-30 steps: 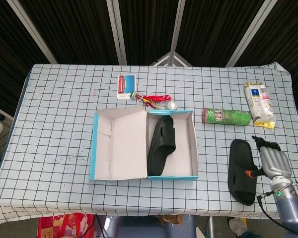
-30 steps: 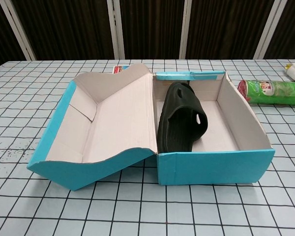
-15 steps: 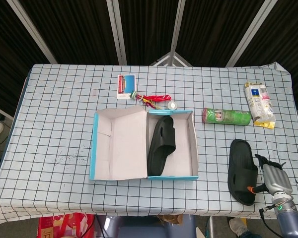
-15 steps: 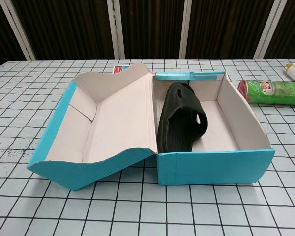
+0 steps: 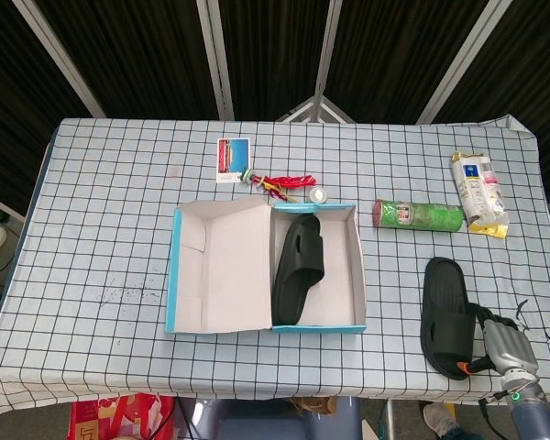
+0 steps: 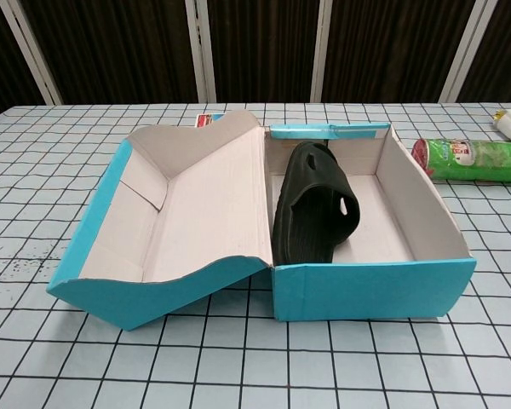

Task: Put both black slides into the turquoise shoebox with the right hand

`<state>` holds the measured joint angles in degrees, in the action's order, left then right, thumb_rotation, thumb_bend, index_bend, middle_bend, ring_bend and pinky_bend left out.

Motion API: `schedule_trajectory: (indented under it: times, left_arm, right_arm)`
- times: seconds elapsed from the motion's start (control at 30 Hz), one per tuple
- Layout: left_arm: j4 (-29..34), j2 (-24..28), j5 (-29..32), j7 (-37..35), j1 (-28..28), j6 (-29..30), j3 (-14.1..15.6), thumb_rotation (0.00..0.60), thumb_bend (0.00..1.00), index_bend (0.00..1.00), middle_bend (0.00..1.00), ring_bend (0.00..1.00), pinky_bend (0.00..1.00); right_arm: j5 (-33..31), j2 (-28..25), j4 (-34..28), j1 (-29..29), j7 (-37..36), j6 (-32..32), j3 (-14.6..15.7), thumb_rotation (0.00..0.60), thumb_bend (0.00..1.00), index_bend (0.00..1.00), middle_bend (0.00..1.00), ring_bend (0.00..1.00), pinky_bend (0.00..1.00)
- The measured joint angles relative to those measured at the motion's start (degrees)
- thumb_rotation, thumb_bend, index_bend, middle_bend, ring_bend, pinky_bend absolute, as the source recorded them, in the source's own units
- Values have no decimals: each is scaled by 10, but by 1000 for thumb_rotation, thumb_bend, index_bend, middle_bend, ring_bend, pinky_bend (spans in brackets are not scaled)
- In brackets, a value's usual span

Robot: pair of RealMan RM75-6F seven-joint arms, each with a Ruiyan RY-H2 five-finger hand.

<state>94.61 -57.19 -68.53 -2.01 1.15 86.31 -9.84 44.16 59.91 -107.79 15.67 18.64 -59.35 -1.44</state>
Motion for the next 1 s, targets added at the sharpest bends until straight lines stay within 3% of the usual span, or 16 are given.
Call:
schedule_trajectory:
  times: [0.4, 0.53, 0.73, 0.83, 1.0]
  left_arm:
    - [-3, 1, 3, -5, 1, 1, -2, 600, 373, 81, 0, 0, 87]
    - [-2, 1, 4, -3, 1, 0, -2, 600, 373, 81, 0, 0, 87]
    - [-1, 0, 4, 1, 0, 0, -1, 600, 374, 82, 0, 0, 87]
    - [0, -1, 4, 3, 0, 0, -1, 600, 373, 82, 0, 0, 87]
    - [1, 0, 4, 3, 0, 1, -1, 600, 373, 82, 0, 0, 87]
  right_arm:
    - [-7, 62, 68, 13, 6, -2, 2, 600, 40, 80, 106, 122, 68]
    - [-3, 79, 90, 14, 4, -12, -2, 600, 39, 159, 119, 152, 68]
    - [13, 93, 106, 10, -9, -29, -8, 600, 55, 353, 320, 284, 91]
    - [17, 94, 107, 7, -15, -33, -10, 600, 160, 441, 436, 308, 96]
    - [23, 90, 99, 3, -17, -42, -11, 600, 243, 480, 465, 308, 96]
